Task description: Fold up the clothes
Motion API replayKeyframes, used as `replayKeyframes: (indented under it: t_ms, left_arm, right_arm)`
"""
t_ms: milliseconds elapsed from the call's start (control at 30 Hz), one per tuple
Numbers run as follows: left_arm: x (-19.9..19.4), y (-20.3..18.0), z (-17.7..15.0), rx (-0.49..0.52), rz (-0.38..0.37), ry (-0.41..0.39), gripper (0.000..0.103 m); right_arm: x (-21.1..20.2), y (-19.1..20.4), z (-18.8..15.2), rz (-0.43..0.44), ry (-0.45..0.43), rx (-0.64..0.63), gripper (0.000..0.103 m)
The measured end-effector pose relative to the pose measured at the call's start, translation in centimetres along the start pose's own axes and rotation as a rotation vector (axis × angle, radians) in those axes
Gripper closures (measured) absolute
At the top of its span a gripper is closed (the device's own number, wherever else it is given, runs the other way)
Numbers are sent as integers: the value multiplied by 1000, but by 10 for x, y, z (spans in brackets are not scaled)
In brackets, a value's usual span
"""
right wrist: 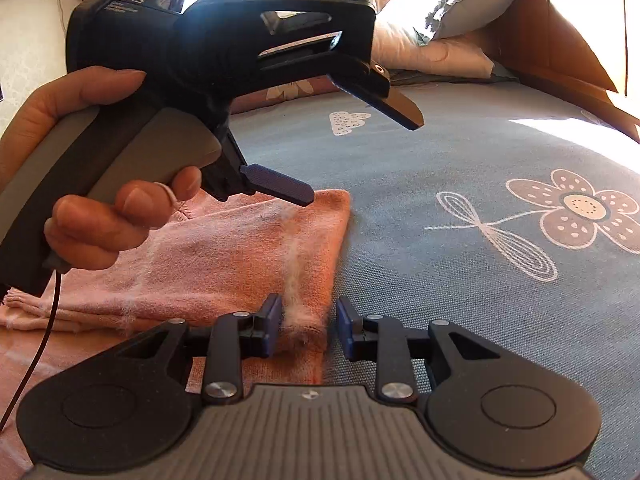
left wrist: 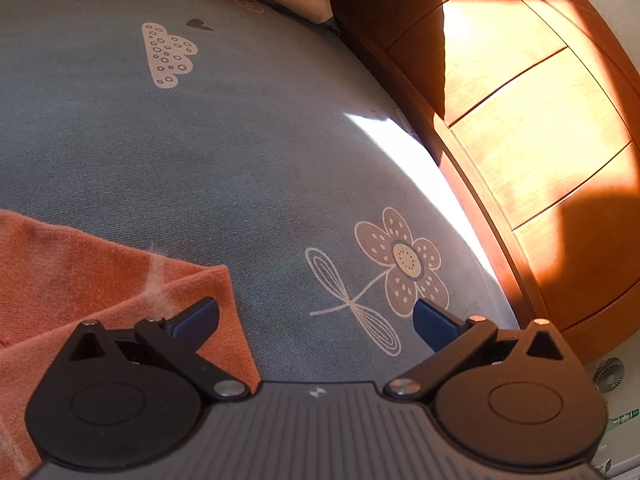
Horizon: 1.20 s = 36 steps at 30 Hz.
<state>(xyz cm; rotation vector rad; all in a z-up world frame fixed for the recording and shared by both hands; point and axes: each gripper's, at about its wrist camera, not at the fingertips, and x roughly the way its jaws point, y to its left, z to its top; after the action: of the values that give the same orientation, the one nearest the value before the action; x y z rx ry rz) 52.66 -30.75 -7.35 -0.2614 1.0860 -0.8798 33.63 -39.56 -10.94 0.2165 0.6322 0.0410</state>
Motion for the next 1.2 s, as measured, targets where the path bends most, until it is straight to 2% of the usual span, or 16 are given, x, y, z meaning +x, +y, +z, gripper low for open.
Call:
replayKeyframes:
  t_ms: [133, 300, 433, 633, 700, 800, 900, 1033, 1200]
  left_arm:
    - [4, 11, -2, 11, 68, -15, 1]
    - [15, 23, 8, -48, 65, -85, 1]
    - [3, 8, 1, -24, -6, -55, 1]
    - [4, -3, -33, 5, -114, 71, 1]
    - [11, -3, -38, -5, -112, 90, 1]
    - [7, -4, -37, -18, -121, 75, 1]
    - [-9, 0, -31, -11, -123, 9, 1]
    - [-7, 20, -33, -75, -108, 38, 1]
    - [-9, 20, -35, -66, -124, 14, 1]
  right_arm:
    - [2, 0, 0, -4, -2, -4, 69]
    - [2, -1, 1, -4, -1, -4, 69]
    - [2, -2, 2, -3, -3, -4, 68]
    - [1, -2, 0, -4, -6, -4, 68]
    - [1, -2, 0, -8, -7, -7, 67]
    - [2, -3, 0, -10, -8, -3, 64]
    - [2, -4, 0, -8, -7, -1, 64]
    - [2, -5, -1, -5, -7, 2, 64]
    - [1, -5, -1, -5, -6, 4, 63]
